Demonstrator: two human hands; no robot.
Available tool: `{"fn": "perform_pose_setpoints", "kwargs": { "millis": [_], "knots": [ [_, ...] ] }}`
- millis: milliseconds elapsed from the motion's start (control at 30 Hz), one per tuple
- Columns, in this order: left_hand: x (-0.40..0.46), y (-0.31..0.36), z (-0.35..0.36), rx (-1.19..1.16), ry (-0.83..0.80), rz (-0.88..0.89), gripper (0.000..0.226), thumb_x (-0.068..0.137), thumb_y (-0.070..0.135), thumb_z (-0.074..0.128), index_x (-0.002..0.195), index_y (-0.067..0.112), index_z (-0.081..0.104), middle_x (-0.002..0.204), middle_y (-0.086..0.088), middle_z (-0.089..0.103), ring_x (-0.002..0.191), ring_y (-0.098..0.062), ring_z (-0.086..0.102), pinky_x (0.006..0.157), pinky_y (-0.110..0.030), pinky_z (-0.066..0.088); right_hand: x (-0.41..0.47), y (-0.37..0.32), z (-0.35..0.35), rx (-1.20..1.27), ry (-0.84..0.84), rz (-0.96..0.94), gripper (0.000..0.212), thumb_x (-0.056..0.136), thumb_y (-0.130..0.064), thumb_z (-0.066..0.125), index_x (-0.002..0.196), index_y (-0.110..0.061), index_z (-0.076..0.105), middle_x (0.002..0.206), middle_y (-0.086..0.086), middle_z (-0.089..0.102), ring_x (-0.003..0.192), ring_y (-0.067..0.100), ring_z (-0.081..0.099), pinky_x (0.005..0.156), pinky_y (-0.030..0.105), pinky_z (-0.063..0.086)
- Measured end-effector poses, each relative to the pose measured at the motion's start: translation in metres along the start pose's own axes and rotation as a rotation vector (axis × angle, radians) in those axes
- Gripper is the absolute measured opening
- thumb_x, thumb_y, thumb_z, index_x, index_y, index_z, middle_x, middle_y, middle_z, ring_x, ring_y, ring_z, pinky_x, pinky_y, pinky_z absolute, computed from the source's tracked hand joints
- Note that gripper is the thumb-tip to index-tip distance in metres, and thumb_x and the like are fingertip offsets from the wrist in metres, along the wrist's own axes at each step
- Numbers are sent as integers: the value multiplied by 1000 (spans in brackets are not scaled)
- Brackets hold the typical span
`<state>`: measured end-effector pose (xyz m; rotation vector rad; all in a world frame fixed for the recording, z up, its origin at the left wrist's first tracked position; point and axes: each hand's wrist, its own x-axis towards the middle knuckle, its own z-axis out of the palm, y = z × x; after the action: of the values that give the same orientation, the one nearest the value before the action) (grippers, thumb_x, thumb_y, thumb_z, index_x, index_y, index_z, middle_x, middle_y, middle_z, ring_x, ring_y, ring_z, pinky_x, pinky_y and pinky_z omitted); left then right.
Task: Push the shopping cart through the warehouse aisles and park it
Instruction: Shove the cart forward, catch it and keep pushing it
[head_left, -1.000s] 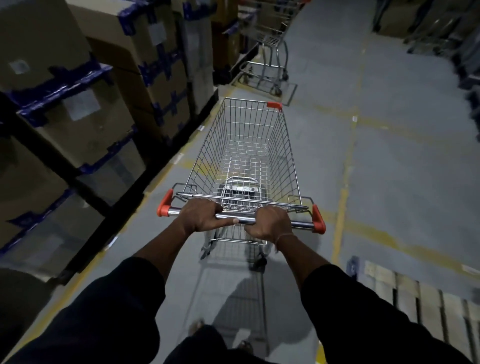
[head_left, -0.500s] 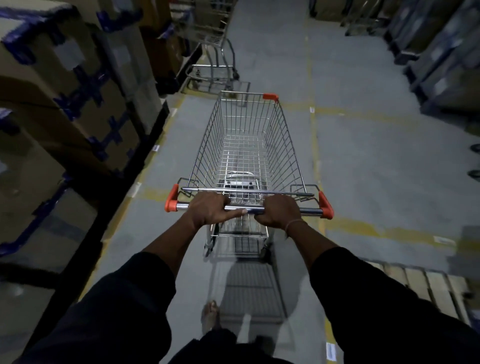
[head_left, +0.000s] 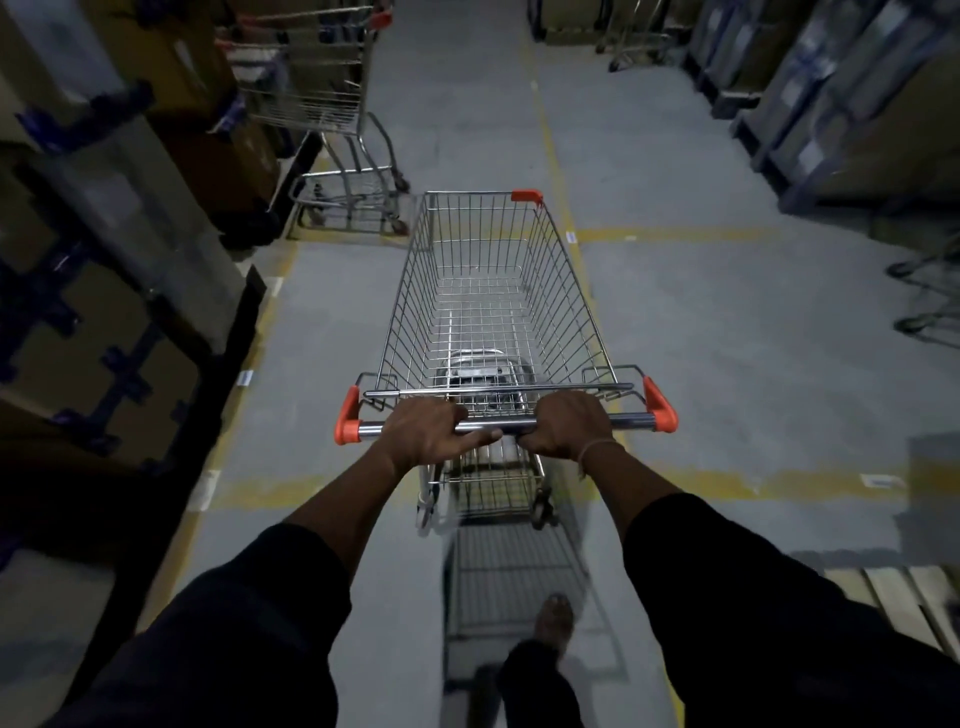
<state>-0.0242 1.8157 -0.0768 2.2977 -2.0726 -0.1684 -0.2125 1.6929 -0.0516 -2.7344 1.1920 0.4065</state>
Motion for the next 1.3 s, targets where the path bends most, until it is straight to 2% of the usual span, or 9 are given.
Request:
{"fn": "perform_pose_setpoints", "kwargs": {
  "millis": [167,367,500,733,900,1000,1100,1200,1300],
  "knots": [
    [105,-24,-9,43,62,19,83,83,94,21,72,23,63,56,6,54,55,-15,57,55,-26,39,90,45,-32,-7,30,-12,48,77,-65,62,86,-19,71,89,6,72,89,29,70,80,35,55],
    [222,-43,-13,5,91,25,74,87,90,33,61,23,49,50,6,50,46,-12,50,52,-24,29,189,106,-66,-33,37,-53,49,81,-63,65,94,-17,75,99,7,75,97,31,69,83,34,52],
    [283,-53,-14,10,113,-1,78,85,92,30,55,22,46,46,5,46,42,-10,47,48,-23,23,248,137,-84,-36,8,-66,51,80,-66,66,92,-17,74,96,7,74,96,30,70,83,35,52],
    [390,-82,-18,45,112,-49,87,84,95,26,61,20,62,49,4,54,47,-12,55,50,-23,32,352,177,-116,-31,-5,-104,42,80,-62,64,83,-21,69,89,6,72,90,30,69,79,34,53],
    [480,-113,-26,26,117,-60,85,83,96,24,62,22,60,51,4,55,49,-12,55,51,-24,38,441,202,-146,-50,-5,-85,41,81,-62,63,76,-21,60,78,3,59,87,30,68,75,33,48],
    [537,-136,-34,33,142,-48,82,84,95,26,59,23,57,50,5,52,47,-13,54,50,-24,32,497,216,-164,-44,4,-77,40,81,-60,63,75,-21,57,80,5,62,88,30,68,76,33,48],
    [588,-156,-43,18,153,-38,77,84,93,31,52,24,45,45,7,45,44,-12,49,49,-24,27,547,230,-181,-61,-7,-68,42,81,-62,62,80,-20,66,82,4,66,86,29,68,78,33,52],
    [649,-183,-49,28,114,-45,83,84,95,29,56,20,55,46,5,49,46,-14,54,52,-24,39,606,245,-201,-66,-10,-52,43,80,-61,63,86,-19,72,88,6,72,87,29,69,77,33,53],
    [704,-207,-55,10,109,-33,84,84,94,30,60,20,61,46,6,50,46,-13,55,52,-23,34,659,260,-216,-56,-3,-30,42,78,-62,64,81,-20,70,87,5,72,86,29,70,75,32,51]
  ]
}}
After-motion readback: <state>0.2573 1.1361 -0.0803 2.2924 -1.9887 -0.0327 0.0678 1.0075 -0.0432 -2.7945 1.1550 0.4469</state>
